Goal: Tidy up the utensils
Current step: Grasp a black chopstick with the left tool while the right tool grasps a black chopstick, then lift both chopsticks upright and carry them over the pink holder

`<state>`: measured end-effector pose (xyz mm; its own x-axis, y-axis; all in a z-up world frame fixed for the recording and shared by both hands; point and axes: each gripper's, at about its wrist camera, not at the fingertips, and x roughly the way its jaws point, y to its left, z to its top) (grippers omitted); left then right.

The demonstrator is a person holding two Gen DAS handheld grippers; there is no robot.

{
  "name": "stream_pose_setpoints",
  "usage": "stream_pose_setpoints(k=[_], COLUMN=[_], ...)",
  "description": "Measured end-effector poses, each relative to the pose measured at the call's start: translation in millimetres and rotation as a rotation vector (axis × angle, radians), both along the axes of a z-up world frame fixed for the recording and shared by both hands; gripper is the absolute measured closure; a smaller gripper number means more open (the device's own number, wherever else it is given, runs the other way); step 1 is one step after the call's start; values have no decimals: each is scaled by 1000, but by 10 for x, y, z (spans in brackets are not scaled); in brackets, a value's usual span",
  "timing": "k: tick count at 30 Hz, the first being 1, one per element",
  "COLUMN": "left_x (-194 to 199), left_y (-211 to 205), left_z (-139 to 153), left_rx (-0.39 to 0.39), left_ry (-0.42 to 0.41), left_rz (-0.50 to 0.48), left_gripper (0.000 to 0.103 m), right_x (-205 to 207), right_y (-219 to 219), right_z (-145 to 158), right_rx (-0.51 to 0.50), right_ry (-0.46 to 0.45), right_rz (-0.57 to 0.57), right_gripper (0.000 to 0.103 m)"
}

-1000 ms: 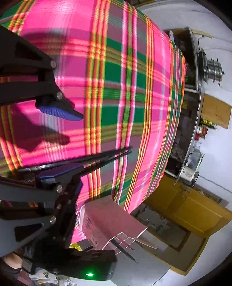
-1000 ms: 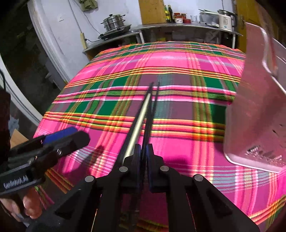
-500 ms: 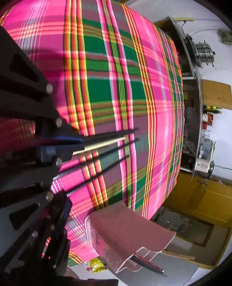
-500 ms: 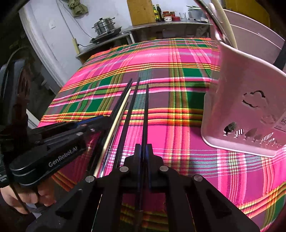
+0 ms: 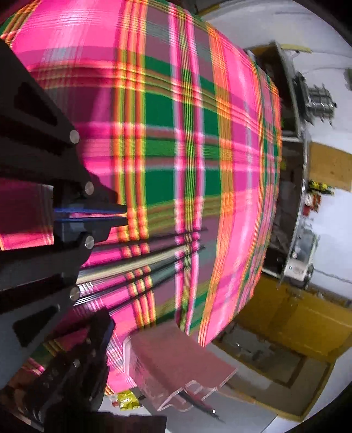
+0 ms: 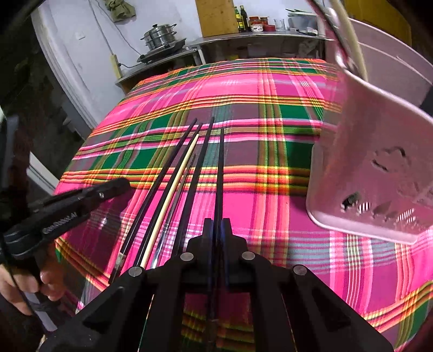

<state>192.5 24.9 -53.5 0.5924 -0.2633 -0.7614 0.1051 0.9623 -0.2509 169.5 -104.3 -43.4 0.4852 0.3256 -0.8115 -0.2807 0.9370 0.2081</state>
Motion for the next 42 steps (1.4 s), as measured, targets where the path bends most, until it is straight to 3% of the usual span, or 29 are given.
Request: stream_pose_setpoints(k=[3,4,9,23,28,35,42], left_x=[85,115,268,330,427,514,275], left_y=[-146,-193,-292,-318,-287,-231,-72], left_z=[43,35,-96,-94,-97,-80,160], left_rx=[24,38,86,136,126,102,38], left_ry=[-10,-12,34,23,33,44,-19], left_rz=[-61,-70,-91,-92,-88,-72,-49], left_gripper=[80,80,80,84,88,97,97], right_x=[60,88,202,436,518,590,406], right_y=[50,64,107,331,405,375,307], right_z=[-3,-5,-7,-37,-55,-46,116], right_rx=[-20,-21,-39,-118,-146,-102,-43], right_ry=[-7,-5,-8,-22,-25,-3,-33], right_rz=[2,2,3,29,35,22,26], right_gripper=[97,97,97,95,95,98,98])
